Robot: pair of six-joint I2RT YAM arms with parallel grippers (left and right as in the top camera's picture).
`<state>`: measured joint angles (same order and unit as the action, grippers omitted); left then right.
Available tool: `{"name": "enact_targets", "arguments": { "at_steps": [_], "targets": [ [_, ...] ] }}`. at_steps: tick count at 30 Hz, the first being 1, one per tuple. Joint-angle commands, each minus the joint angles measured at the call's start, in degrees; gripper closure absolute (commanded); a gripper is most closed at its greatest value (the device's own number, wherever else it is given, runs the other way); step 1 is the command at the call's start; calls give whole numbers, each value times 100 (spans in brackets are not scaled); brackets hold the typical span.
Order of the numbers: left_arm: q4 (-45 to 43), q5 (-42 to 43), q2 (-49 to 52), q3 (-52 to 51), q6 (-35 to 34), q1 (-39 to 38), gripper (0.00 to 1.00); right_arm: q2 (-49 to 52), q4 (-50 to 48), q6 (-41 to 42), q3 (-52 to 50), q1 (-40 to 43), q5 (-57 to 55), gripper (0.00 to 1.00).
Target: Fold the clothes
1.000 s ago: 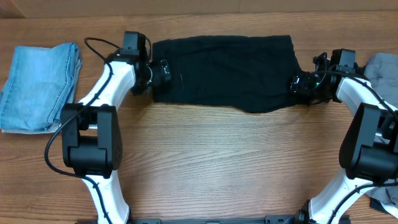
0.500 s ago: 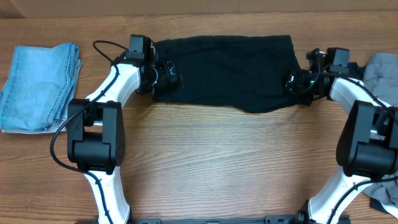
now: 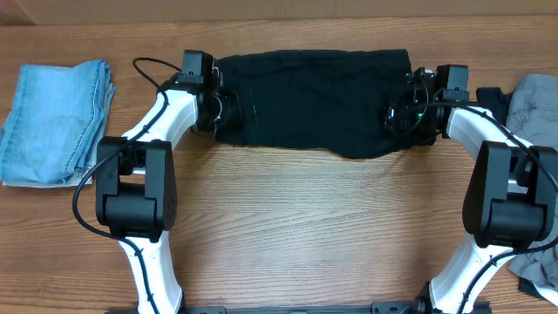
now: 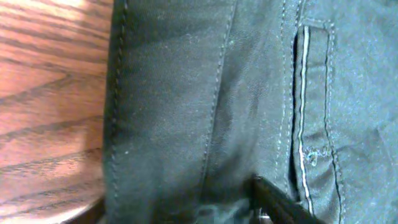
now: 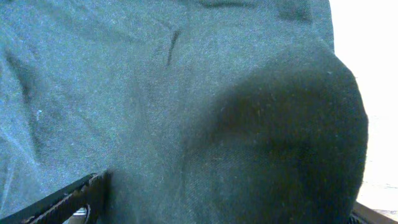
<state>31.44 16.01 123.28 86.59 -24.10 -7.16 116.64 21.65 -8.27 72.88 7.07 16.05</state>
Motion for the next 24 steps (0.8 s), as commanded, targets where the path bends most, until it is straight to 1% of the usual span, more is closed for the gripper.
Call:
{"name": "enact_targets", "arguments": {
  "at_steps": [1, 3, 7, 10, 14, 15, 17, 18, 20, 21, 22, 23, 24],
  "targets": [
    [190, 219, 175, 136, 514, 81, 76, 111, 70, 4, -2, -63, 50, 1],
    [505, 133, 175, 396, 721, 162, 96, 111, 149, 7, 120, -63, 50, 1],
    [1335, -260, 175, 1213, 1067, 332, 96, 90, 232, 9, 492, -63, 50, 1],
    [1740, -726, 175, 1635, 1204, 389, 96, 76, 286, 17, 752, -63, 7, 0],
    [2142, -1386, 175, 1897, 1384, 468, 96, 42, 841, 35, 1281, -66, -55, 0],
    [2197, -1495, 175, 1912, 1469, 503, 96, 37, 1104, 31, 1473, -90, -55, 1],
    [2240, -1657, 175, 1912, 1539, 538, 96, 37, 1425, 28, 1690, -153, -55, 7],
    [2262, -1816, 173, 1919, 1543, 538, 96, 37, 1582, 26, 1775, -223, -55, 11],
    [2413, -2114, 173, 2092, 1561, 538, 96, 37, 1836, -142, 1867, -494, -57, 33],
    [2509, -2192, 173, 2227, 1561, 538, 96, 37, 1860, -199, 1864, -625, -55, 47],
    [2618, -2221, 173, 2404, 1565, 538, 96, 37, 1860, -275, 1864, -761, -61, 67],
    [2686, -2221, 173, 2514, 1567, 538, 96, 37, 1845, -273, 1864, -846, -85, 72],
    [2787, -2221, 173, 2675, 1600, 538, 96, 37, 1779, -271, 1862, -975, -155, 80]
  ]
}}
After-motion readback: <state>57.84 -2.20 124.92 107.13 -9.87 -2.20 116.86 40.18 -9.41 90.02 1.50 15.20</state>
